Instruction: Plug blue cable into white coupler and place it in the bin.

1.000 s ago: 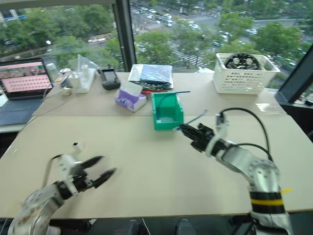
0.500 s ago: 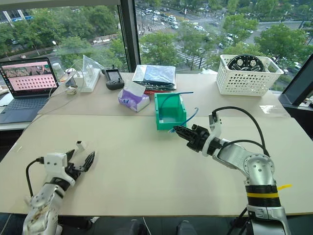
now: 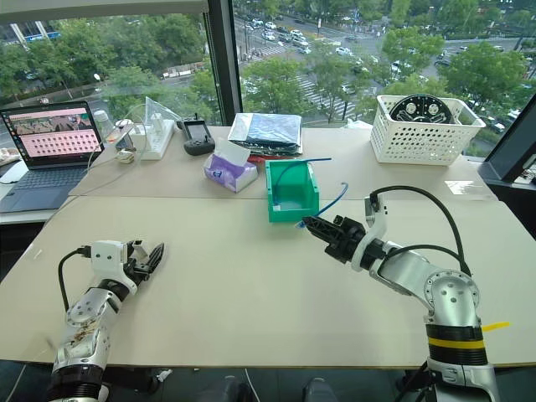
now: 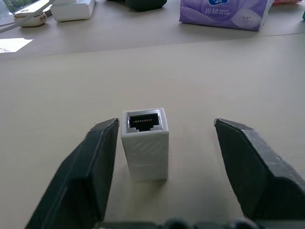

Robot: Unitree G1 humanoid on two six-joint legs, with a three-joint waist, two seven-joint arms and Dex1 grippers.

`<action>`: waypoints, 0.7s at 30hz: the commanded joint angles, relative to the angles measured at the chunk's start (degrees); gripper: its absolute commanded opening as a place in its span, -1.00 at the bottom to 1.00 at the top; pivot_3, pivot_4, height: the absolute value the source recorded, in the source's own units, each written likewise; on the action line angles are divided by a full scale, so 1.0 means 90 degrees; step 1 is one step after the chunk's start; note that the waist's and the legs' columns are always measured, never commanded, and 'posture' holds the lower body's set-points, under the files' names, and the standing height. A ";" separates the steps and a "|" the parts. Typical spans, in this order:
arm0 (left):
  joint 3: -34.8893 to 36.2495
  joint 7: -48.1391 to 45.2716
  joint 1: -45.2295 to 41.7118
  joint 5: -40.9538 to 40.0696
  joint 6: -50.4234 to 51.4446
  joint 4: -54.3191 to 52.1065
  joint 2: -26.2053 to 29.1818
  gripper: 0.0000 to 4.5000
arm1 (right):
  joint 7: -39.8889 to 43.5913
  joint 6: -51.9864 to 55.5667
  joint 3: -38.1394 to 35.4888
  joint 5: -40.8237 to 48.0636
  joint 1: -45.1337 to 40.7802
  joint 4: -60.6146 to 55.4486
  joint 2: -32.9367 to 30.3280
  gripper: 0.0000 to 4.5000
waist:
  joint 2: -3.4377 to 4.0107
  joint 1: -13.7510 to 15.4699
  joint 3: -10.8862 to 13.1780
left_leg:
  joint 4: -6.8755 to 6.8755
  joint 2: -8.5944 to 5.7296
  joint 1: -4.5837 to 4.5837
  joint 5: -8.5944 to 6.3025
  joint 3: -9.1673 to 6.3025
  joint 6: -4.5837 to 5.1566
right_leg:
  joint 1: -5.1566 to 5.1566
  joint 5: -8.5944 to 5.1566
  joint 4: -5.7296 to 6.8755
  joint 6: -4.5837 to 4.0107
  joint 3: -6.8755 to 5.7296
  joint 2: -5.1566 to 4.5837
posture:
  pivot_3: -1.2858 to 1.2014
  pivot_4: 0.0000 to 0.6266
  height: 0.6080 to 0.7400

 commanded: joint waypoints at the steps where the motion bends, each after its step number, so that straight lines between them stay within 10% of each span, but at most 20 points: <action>1: -0.0129 -0.0213 0.0029 -0.0216 0.0399 0.0096 -0.0027 -0.16 | -0.0028 -0.0112 -0.0249 0.0028 0.0033 -0.0268 0.0002 -1.00 | 0.0000 0.0002 0.0000 | 0.0000 0.0000 0.0000 0.0000 0.0001 0.0000 | 0.0000 0.0000 0.0000 0.0000 0.0000 -0.0002 | 0.03 -0.52 1.00; 5: -0.0219 -0.0522 -0.0249 -0.0459 0.0811 -0.0126 0.0122 -0.72 | -0.0038 -0.0146 -0.0284 -0.0015 0.0047 -0.0300 0.0000 -1.00 | 0.0000 0.0001 0.0000 | 0.0000 0.0000 -0.0006 0.0000 0.0006 0.0000 | -0.0005 -0.0001 -0.0002 0.0000 0.0000 -0.0004 | 0.03 -0.52 1.00; 21: -0.3669 -0.2630 -0.3079 -0.0324 0.4447 -0.1737 0.0463 -0.70 | -0.0133 -0.0777 -0.0192 -0.1899 -0.0041 -0.1140 0.0382 -1.00 | -0.0033 -0.0250 0.0020 | -0.0022 -0.0001 -0.0047 -0.0011 0.0016 0.0017 | -0.0031 -0.0008 -0.0009 0.0026 -0.0003 0.0016 | 0.03 -0.52 1.00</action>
